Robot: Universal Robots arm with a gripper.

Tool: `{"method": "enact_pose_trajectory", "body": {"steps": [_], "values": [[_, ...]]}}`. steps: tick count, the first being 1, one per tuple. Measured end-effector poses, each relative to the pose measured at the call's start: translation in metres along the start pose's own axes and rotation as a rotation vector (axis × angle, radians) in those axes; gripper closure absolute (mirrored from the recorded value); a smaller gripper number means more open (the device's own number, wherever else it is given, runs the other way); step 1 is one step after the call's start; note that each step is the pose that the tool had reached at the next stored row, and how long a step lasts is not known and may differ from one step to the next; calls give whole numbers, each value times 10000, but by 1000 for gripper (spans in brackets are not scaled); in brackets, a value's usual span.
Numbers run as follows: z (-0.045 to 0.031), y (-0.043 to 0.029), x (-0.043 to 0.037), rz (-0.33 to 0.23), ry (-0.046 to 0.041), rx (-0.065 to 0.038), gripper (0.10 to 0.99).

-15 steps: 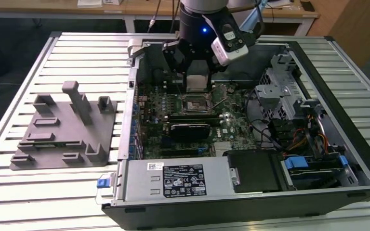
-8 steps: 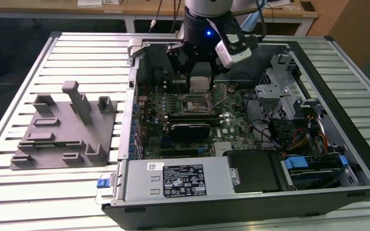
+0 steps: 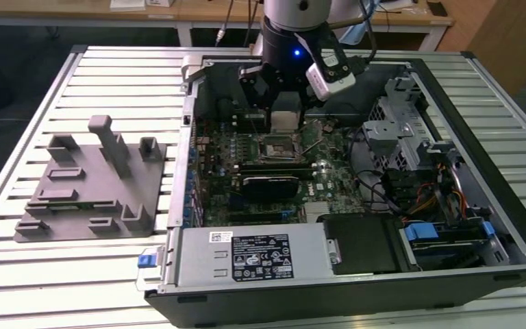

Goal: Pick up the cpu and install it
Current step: 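Pick up the cpu and move it towards the insertion slot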

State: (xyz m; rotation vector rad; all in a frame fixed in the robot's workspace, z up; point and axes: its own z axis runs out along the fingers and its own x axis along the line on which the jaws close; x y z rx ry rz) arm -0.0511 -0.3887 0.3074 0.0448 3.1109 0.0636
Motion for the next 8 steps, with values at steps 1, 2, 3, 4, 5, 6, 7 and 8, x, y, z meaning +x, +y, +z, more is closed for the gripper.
{"method": "enact_pose_trajectory", "body": {"steps": [1,2,3,4,5,6,7,8], "values": [[16,8,0,-3,1,1,545],[33,17,0,-6,1,2,545],[50,27,0,-9,1,2,545],[68,37,1,-13,1,0,545],[84,47,1,-16,0,-1,545],[101,58,2,-20,1,0,545],[116,68,2,-24,2,1,545],[133,79,3,-27,2,1,545]]}}
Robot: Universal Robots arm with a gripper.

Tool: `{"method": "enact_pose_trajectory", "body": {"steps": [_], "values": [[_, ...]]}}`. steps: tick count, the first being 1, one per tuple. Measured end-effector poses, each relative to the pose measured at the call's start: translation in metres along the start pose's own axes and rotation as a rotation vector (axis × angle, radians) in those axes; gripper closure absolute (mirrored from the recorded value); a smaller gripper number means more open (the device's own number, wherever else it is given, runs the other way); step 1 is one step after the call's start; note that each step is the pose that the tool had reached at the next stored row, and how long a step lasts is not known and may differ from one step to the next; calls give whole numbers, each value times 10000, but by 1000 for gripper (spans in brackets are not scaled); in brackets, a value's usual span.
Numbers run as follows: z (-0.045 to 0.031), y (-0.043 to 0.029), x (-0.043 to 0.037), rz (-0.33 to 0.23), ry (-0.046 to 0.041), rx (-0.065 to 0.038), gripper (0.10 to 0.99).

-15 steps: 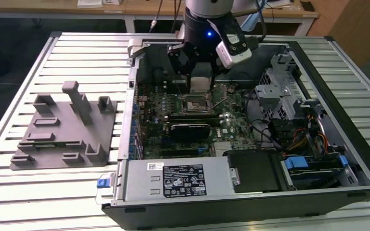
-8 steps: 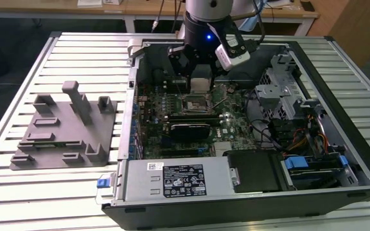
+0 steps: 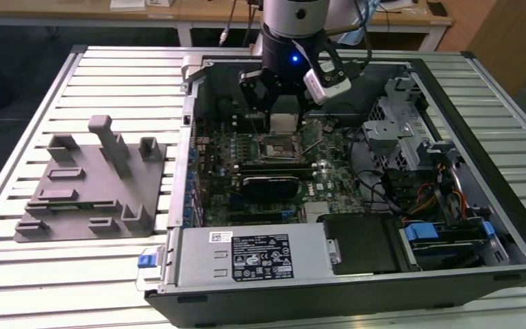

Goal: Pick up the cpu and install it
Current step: 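Pick up the cpu and move it towards the insertion slot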

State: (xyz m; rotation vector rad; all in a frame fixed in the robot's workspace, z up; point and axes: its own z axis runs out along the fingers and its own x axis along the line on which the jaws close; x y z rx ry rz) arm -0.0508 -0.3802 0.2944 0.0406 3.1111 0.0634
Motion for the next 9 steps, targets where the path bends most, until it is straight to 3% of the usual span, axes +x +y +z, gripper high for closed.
{"method": "enact_pose_trajectory", "body": {"steps": [9], "values": [[136,105,5,-28,0,-2,545]]}}
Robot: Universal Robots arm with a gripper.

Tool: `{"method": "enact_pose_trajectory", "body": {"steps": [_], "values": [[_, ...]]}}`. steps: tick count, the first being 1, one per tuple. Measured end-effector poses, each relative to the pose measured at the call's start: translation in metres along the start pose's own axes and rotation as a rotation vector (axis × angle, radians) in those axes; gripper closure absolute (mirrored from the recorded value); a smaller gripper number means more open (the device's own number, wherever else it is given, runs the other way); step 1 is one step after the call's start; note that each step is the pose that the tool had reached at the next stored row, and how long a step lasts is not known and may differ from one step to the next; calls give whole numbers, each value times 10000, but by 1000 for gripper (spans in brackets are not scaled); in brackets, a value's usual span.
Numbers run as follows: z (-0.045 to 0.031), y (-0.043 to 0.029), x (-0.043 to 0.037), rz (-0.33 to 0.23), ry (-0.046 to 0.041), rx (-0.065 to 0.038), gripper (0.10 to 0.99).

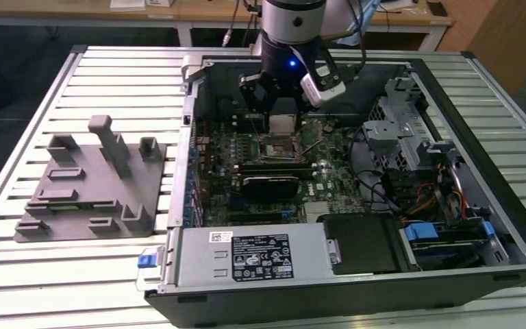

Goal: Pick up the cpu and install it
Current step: 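Pick up the cpu and move it towards the insertion slot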

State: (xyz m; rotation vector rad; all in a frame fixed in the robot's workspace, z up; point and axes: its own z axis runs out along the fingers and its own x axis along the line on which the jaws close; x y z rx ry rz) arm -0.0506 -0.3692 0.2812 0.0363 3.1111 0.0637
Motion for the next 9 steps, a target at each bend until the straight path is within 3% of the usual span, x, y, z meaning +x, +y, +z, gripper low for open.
{"method": "enact_pose_trajectory", "body": {"steps": [9], "values": [[139,111,7,-35,2,0,545]]}}
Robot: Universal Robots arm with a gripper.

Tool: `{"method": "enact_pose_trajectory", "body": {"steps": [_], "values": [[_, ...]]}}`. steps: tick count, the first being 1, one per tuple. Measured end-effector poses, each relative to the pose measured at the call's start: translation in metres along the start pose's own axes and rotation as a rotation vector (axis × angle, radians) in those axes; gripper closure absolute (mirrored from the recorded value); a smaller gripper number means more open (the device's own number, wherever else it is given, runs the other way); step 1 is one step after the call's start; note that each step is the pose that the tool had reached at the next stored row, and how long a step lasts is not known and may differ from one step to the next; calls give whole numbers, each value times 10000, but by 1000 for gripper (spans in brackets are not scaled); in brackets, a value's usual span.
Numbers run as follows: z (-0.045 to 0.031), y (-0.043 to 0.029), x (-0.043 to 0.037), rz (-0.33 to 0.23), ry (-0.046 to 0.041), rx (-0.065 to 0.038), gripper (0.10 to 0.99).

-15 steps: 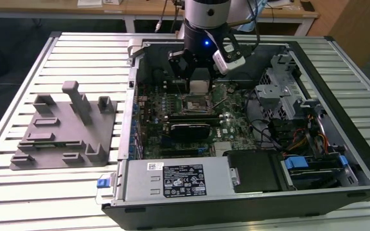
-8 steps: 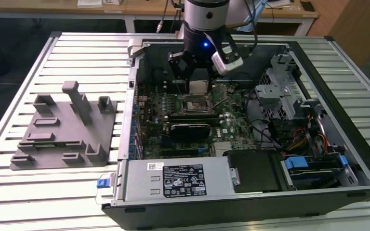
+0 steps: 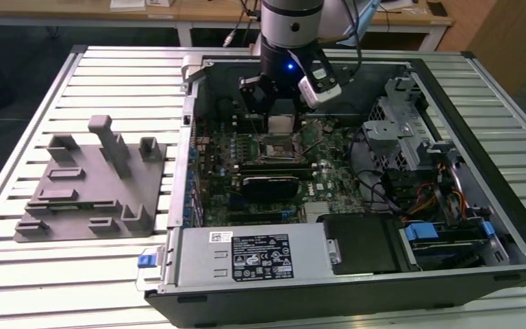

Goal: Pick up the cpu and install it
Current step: 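Pick up the cpu and move it towards the insertion slot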

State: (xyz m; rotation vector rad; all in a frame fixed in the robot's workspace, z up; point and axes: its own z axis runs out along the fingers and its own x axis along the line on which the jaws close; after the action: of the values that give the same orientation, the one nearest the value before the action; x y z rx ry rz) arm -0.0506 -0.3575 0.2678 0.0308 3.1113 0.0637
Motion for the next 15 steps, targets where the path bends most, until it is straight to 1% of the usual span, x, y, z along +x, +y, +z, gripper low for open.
{"method": "enact_pose_trajectory", "body": {"steps": [10,15], "values": [[162,88,1,-23,1,3,545],[233,96,1,-30,4,22,545]]}}
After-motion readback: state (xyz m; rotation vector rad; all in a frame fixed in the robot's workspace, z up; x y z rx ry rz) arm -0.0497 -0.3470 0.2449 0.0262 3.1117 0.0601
